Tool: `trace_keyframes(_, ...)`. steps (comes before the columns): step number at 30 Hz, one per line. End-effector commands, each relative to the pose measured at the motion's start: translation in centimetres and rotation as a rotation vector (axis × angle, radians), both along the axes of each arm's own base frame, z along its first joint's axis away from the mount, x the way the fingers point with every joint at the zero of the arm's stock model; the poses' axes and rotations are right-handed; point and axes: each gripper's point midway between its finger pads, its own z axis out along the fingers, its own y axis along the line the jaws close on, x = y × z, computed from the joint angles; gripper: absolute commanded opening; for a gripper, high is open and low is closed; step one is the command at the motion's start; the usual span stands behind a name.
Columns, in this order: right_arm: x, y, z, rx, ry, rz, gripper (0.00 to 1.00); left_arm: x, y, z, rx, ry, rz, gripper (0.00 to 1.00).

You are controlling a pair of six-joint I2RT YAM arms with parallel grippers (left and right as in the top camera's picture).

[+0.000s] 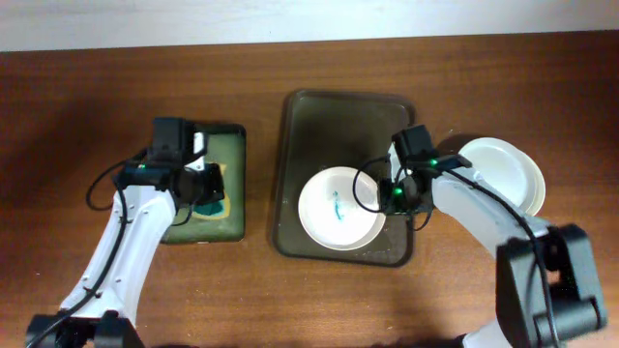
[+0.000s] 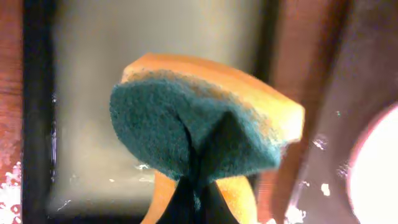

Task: Clean dirty plates on tray and stack at the side
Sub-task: 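Scrub the last plate with the sponge, then return sponge to water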

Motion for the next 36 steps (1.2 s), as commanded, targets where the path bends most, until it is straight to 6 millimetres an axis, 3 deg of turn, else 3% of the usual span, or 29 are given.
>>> trace_keyframes(1, -0.1, 0.2, -1.9, 0.018, 0.050, -0.035, 0.15, 2.3, -5.9, 5.3, -0.044, -0.145, -0.178, 0.00)
trace_keyframes(4, 0.0, 0.2, -3.4, 0.017, 0.074, -0.067, 0.04, 2.1, -11.4, 6.3, -0.154, -0.180, -0.277, 0.00)
trace_keyframes(6, 0.1, 0.2, -3.4, 0.021, 0.077, -0.090, 0.04, 1.4, -15.9, 5.2, -0.261, -0.141, -0.357, 0.00)
trace_keyframes(9, 0.1, 0.2, -3.4, 0.021, 0.077, -0.089, 0.04, 0.6, -22.3, 1.2, -0.397, -0.038, -0.451, 0.00)
trace_keyframes(14, 0.0, 0.2, -3.4, 0.019, 0.083, -0.089, 0.04, -1.7, -29.5, -5.9, -0.563, 0.155, -0.473, 0.00)
trace_keyframes(16, -0.1, 0.2, -3.4, 0.019, 0.084, -0.089, 0.04, -2.3, -29.5, -9.0, -0.507, 0.204, -0.438, 0.00)
trace_keyframes(19, -0.1, 0.3, -3.4, 0.023, 0.086, -0.087, 0.04, -0.2, -25.0, -11.8, -0.230, 0.143, -0.305, 0.00)
trace_keyframes(23, -0.1, 0.4, -3.4, 0.026, 0.087, -0.087, 0.04, 2.8, -20.7, -9.9, 0.046, 0.060, -0.202, 0.00)
trace_keyframes(26, -0.1, 0.4, -3.4, 0.025, 0.087, -0.087, 0.04, 4.9, -17.1, -7.2, 0.317, -0.014, -0.252, 0.00)
trace_keyframes(28, -0.1, 0.4, -3.4, 0.025, 0.087, -0.087, 0.04, 4.5, -18.1, -7.7, 0.257, 0.010, -0.272, 0.00)
trace_keyframes(30, -0.1, 0.4, -3.4, 0.026, 0.086, -0.087, 0.04, 2.7, -24.0, -8.4, -0.068, 0.091, -0.378, 0.00)
trace_keyframes(31, -0.1, 0.4, -3.4, 0.026, 0.087, -0.087, 0.04, 1.1, -27.6, -8.1, -0.256, 0.143, -0.454, 0.00)
trace_keyframes(33, -0.1, 0.4, -3.4, 0.026, 0.087, -0.087, 0.04, -2.0, -32.8, -7.3, -0.509, 0.225, -0.591, 0.00)
trace_keyframes(36, -0.2, 0.4, -3.4, 0.025, 0.088, -0.087, 0.04, -3.8, -33.5, -8.5, -0.520, 0.289, -0.613, 0.00)
